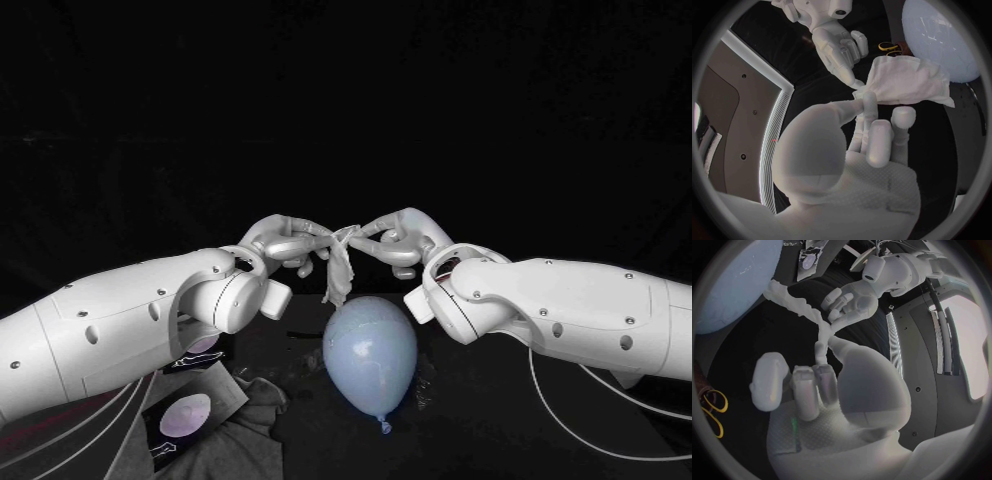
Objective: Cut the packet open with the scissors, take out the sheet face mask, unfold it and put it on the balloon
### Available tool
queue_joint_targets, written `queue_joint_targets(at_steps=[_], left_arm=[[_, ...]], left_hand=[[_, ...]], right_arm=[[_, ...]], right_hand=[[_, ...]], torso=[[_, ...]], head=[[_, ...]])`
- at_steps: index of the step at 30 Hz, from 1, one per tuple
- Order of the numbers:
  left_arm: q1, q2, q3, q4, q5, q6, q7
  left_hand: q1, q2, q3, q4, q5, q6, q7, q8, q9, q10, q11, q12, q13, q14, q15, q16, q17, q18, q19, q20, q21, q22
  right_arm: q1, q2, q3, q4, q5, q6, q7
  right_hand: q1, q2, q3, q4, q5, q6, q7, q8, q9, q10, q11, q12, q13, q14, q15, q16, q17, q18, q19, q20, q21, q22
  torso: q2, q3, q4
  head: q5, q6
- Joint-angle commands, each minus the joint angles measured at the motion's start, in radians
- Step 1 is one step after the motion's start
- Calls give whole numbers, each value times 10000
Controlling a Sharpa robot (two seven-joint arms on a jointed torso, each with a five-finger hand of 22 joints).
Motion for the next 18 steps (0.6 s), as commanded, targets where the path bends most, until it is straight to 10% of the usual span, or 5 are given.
queue_joint_targets(at_steps=[1,18], left_arm=[[14,17,15,41,-199,139,21],[14,40,16,106,-260,113,27]], left_hand=[[-26,66,66,8,40,57,13,36,941,-36,-41,66,12,40,3,60,-9,-58,68,-7,38,14],[-44,69,95,-8,38,50,14,34,948,-43,-41,69,11,37,2,56,-31,-59,75,-10,48,23]], right_arm=[[-22,60,6,-8,-545,-127,437],[-122,247,8,-96,-1037,440,74]], right_hand=[[-28,-109,-55,7,-38,-49,29,-35,-18,376,91,-30,1739,1028,72,18,2578,-107,-39,42,-37,1748],[-628,-242,-837,547,-247,-46,64,-61,-84,250,153,-124,1676,999,154,-13,2484,-48,-195,167,-259,1686]], torso=[[3,0,-4],[-2,-2,-1]], head=[[11,-2],[33,-34]])
